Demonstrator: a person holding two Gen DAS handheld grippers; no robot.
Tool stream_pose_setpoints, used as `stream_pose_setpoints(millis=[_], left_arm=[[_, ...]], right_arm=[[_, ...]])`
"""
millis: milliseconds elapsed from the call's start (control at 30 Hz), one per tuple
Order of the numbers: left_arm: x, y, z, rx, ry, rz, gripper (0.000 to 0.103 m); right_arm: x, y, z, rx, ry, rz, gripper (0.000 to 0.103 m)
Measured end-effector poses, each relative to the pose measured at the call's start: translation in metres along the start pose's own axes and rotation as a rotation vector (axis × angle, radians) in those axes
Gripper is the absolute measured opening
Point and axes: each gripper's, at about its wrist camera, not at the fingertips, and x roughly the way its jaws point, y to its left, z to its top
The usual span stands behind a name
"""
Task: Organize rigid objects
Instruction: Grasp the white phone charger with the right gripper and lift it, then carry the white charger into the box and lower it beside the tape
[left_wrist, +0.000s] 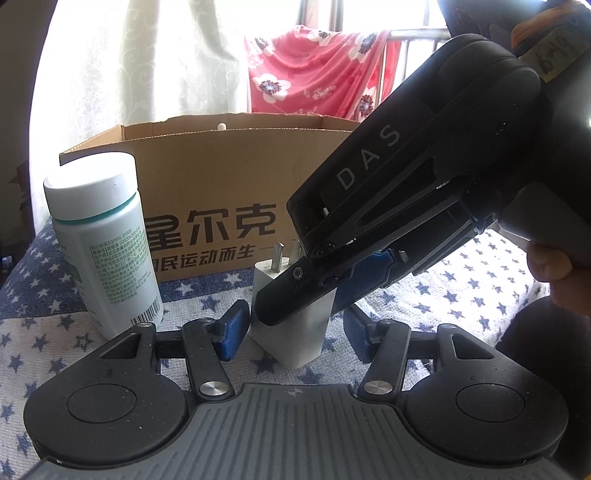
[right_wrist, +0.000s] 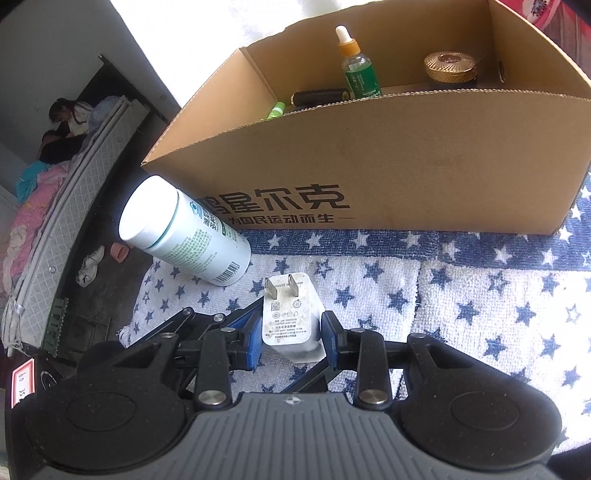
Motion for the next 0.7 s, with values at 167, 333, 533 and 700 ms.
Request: stream_pose_setpoints(millis=[167,333,533,700], left_arm=[[0.000,0.001,0.000,-0.005,0.009,0.010,0.053],[-0.009,-0.001,-0.008,0.001,-0.001,0.019,0.048],[-0.016,0.001,-0.012,-0.014,0.001,0.028,0.041],[-0.017,0.000,-0.009,-0.017,0.004,0.029,0.041]], right_arm=[[0.003,-0.002,0.001,0.017,0.013,0.023,0.037],[0.007,-0.001,0.001,0.007,0.014,0.022,0.039],[0.007,0.004,-0.001,-0.049,-0.011,0.005,0.038],[0.005,0.006,-0.001,-0.050,-0.026,0.000,0.038]])
